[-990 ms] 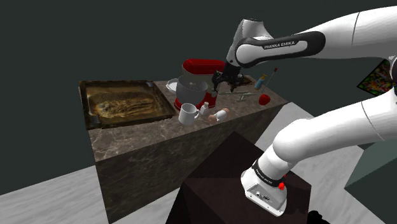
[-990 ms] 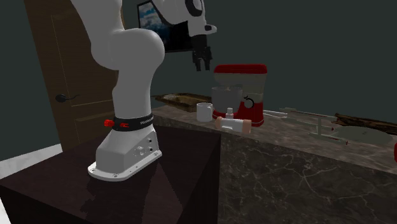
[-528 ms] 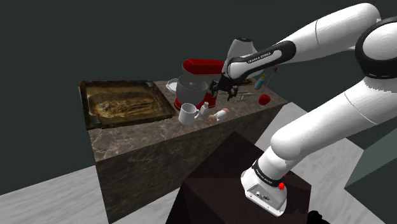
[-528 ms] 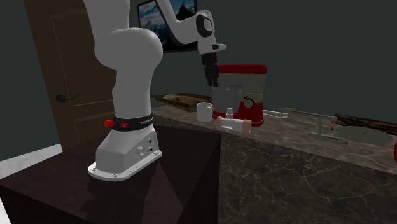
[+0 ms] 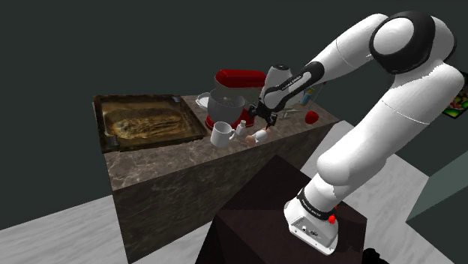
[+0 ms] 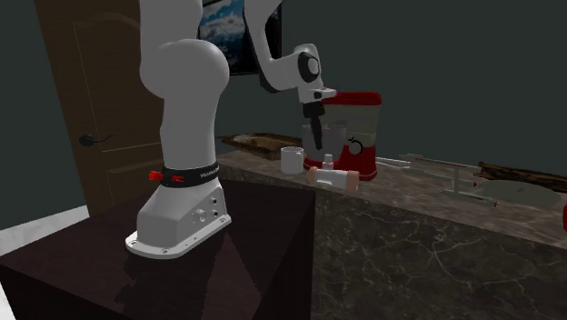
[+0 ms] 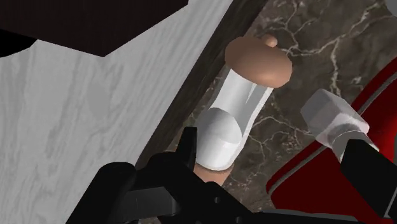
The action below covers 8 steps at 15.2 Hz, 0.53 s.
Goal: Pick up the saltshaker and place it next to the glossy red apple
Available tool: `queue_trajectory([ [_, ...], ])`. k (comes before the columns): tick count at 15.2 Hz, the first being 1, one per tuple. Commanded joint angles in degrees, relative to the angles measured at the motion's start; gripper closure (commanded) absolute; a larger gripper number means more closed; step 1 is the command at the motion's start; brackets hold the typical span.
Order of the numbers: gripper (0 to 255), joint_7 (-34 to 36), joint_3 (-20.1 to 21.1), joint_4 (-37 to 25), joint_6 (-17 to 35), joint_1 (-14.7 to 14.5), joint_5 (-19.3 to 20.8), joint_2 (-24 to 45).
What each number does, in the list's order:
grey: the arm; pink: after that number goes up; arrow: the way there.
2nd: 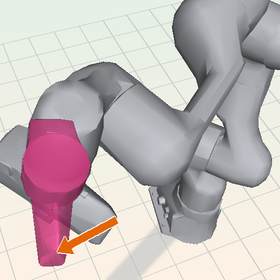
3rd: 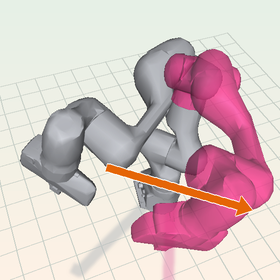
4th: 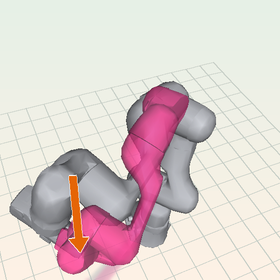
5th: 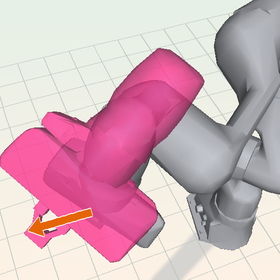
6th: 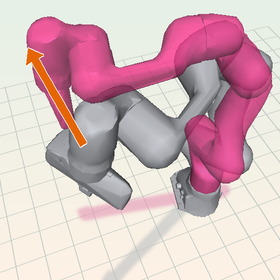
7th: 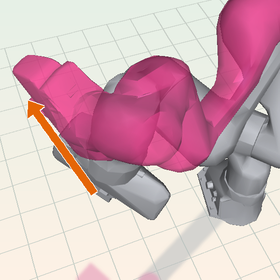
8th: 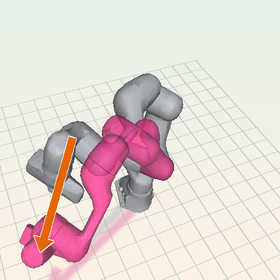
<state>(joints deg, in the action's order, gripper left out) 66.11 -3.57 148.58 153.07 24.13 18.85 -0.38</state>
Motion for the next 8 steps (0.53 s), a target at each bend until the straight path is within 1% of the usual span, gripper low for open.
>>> queue_trajectory([
  [1, 0, 5.2, -1.2, -0.8, 4.0, 1.2, 2.4, 4.7],
  [5, 0, 14.2, -4.5, -3.3, 9.7, 1.7, 5.7, 13.0],
  [8, 0, 15.0, -5.3, -4.1, 11.9, 1.4, 6.6, 15.8],
])
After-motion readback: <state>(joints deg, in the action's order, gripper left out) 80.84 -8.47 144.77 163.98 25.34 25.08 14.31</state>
